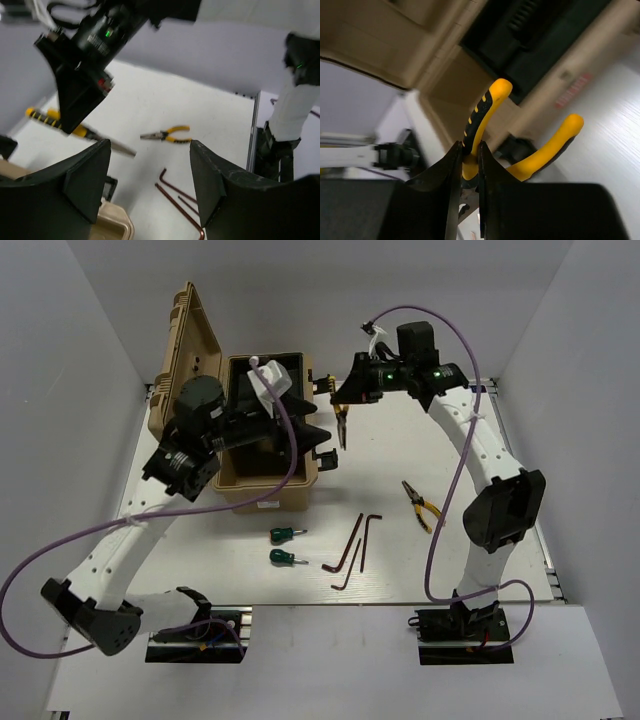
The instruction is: Sort the tools into containers
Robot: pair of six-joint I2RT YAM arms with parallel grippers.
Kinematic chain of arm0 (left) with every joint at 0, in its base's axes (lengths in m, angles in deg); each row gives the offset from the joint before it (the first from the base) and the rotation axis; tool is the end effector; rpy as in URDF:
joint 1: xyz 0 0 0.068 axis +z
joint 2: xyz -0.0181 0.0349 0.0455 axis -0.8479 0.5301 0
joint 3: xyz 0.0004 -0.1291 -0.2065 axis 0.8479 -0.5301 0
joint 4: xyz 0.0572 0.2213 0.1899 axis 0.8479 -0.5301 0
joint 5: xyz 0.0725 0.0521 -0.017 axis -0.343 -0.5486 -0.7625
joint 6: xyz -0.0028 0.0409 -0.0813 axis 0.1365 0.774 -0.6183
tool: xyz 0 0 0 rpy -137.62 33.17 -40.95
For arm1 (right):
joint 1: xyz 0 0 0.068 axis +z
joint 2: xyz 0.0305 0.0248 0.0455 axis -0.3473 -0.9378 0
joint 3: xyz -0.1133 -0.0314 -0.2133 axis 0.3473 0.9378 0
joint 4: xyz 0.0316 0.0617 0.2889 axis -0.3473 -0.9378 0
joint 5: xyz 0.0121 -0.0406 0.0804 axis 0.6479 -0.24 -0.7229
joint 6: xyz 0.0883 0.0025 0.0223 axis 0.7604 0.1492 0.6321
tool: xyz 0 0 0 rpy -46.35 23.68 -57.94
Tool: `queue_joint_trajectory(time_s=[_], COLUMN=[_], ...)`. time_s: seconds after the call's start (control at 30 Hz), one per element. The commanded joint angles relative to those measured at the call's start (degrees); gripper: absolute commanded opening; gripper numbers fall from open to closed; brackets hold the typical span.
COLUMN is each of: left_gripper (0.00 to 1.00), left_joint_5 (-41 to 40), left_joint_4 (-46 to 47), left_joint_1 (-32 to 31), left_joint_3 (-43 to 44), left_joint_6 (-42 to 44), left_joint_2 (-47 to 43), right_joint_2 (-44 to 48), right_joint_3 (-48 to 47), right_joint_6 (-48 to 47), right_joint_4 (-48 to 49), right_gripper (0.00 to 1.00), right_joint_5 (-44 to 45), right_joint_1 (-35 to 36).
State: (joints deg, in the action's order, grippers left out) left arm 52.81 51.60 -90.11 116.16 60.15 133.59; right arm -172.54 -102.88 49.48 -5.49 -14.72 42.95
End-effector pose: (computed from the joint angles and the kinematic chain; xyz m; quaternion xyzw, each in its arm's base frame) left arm 0.2712 -0.2264 0.4359 0.3939 0.6231 -0.3939 0.5490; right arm 0.4217 0.2309 0.3583 -0.2383 0.8045 0.4116 0.3557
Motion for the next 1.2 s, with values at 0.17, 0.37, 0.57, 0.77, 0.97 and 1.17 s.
queue_joint_trajectory(time_s=[0.17,0.37,0.57,0.77,0.97,1.17], left_gripper=[0.75,0.75,0.75,0.75,0.75,0.75], left_joint_5=[4.48,2.12,0.97,-0.79,-1.32,-2.55], left_joint_4=[6.82,6.29,7.52,5.67,4.62,3.57], left_joint_1=[-0.66,-0.66,-0.66,-0.66,-0.66,-0.66], left_joint_3=[-1.72,-3.91,-6.29,-6.82,-7.35,-7.88], left_joint_6=[-1.02,-1.64,-2.87,-2.34,-1.81,-1.81], left_joint_2=[-6.07,-6.59,-7.82,-8.36,-9.49,-10.03], right_joint_2=[-8.14,-12.37,-14.39,-13.78,-13.87,-11.86], right_joint_3=[5.17,1.31,-1.42,-0.29,0.16,1.12], right_joint_6=[38.98,32.94,12.32,-0.27,-7.14,-11.55], right_joint_4=[42.81,50.76,35.56,24.47,19.81,16.29], right_gripper=[0.0,0.0,0.0,0.0,0.0,0.43], right_joint_5=[-20.25,-21.22,-15.6,-8.31,-2.33,-1.36], right_joint_1=[4.6,9.09,11.11,12.25,13.84,15.6])
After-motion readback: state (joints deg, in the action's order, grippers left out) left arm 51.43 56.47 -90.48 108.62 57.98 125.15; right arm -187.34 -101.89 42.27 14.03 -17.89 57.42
